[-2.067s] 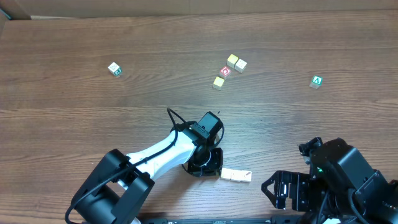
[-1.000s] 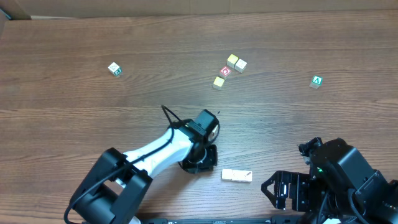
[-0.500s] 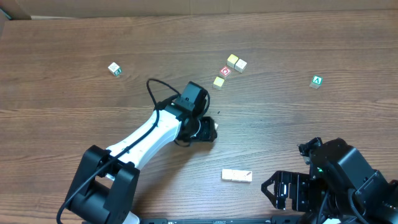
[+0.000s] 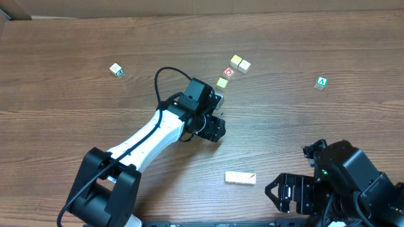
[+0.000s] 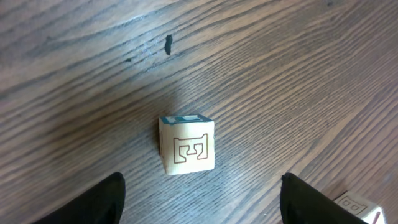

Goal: Flip 4 blocks

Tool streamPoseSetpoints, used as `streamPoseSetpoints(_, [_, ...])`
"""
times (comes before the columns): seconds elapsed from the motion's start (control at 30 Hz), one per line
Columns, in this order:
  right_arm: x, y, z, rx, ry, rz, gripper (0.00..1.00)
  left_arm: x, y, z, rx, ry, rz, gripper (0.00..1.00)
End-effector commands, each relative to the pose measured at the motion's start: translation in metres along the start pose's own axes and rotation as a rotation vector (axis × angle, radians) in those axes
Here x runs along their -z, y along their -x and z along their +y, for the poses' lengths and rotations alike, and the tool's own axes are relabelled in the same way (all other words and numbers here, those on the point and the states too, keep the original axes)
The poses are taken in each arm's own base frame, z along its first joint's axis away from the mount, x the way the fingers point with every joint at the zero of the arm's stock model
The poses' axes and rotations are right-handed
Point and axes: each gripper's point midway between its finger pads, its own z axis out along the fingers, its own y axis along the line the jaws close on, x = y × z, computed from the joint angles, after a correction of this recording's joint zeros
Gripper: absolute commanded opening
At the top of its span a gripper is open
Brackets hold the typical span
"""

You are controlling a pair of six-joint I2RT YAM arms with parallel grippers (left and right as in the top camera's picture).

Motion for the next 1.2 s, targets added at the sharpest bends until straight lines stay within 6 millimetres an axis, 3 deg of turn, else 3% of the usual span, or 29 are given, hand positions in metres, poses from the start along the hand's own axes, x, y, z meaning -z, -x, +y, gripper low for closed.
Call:
streamPoseSetpoints(0.0, [0.006,-0.001,0.006,0.007,0.033,-0.008,1.0,-0.004,0.007,0.004,-0.104,0.015,-0.007,0.74])
streamPoseSetpoints(0.3, [0.007,-0.002,0.008,-0.015,0.042,0.002,1.0,-0.033,-0.003,0.009,-0.087,-0.009,0.052,0.63])
streamPoseSetpoints(0.47, [0.007,-0.003,0.008,-0.016,0.043,0.004,1.0,-0.031,0.008,0.006,-0.088,-0.014,0.023,0.63])
streamPoseSetpoints(0.6, [0.007,-0.003,0.008,-0.019,0.043,0.004,1.0,-0.027,0.015,0.004,-0.091,-0.018,0.008,0.53])
streamPoseSetpoints(1.17, [0.007,-0.005,0.01,-0.018,0.054,0.016,1.0,-0.032,0.007,0.001,-0.089,-0.021,0.045,0.45])
